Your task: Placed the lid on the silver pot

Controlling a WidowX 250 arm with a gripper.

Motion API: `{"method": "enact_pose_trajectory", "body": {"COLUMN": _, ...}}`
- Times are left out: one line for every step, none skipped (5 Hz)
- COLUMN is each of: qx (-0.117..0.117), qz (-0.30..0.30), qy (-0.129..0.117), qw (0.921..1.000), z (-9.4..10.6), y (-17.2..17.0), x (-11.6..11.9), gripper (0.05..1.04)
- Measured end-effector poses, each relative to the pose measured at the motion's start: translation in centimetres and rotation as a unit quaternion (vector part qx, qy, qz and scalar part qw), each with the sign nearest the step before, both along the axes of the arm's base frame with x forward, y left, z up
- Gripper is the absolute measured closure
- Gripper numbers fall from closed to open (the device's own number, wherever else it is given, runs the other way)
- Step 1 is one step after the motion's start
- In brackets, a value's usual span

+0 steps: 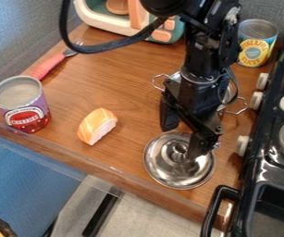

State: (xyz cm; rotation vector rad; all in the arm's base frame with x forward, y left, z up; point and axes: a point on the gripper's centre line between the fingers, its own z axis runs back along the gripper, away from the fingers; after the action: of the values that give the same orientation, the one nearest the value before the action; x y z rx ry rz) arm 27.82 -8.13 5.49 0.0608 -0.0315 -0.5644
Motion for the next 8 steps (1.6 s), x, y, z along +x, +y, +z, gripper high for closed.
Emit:
{"method": "enact_pose_trajectory", "body": {"qx": 0.005, "qz": -0.001, "qy": 0.005, "qw": 1.0000, "z": -0.5, "y": 0.2, "x": -0.5, "gripper": 0.114}}
{"method": "enact_pose_trajectory", "body": {"qx": 0.006, "qz": -0.005, "qy": 0.009, "qw": 0.9999, "z": -1.0, "y": 0.2, "x": -1.0, "gripper": 0.392}}
{"method": "enact_pose_trajectory", "body": {"qx": 0.005, "qz": -0.010, "qy": 0.005, "qw": 0.9999, "z": -1.0, "y": 0.1, "x": -1.1, "gripper": 0.687}}
{"method": "enact_pose_trajectory", "body": {"qx": 0.000, "qz": -0.013, "qy": 0.007, "qw": 0.9999, "z": -0.9, "y": -0.1, "x": -1.1, "gripper": 0.802}}
{"method": "enact_pose_trajectory", "body": {"qx": -0.015, "qz": -0.019, "qy": 0.017, "qw": 0.9996, "z": -0.5, "y": -0.4, "x": -1.0, "gripper": 0.802}}
{"method": "enact_pose_trajectory", "body": {"qx": -0.038, "qz": -0.022, "qy": -0.012, "qw": 0.9990, "z": 3.3, "y": -1.1, "x": 0.7, "gripper": 0.802}}
{"method": "enact_pose_trajectory", "body": {"qx": -0.061, "qz": -0.020, "qy": -0.029, "qw": 0.9975, "z": 5.3, "y": -0.6, "x": 3.0, "gripper": 0.802}}
{"method": "enact_pose_trajectory", "body": {"qx": -0.061, "qz": -0.011, "qy": -0.022, "qw": 0.9978, "z": 4.5, "y": 0.4, "x": 4.9, "gripper": 0.802}}
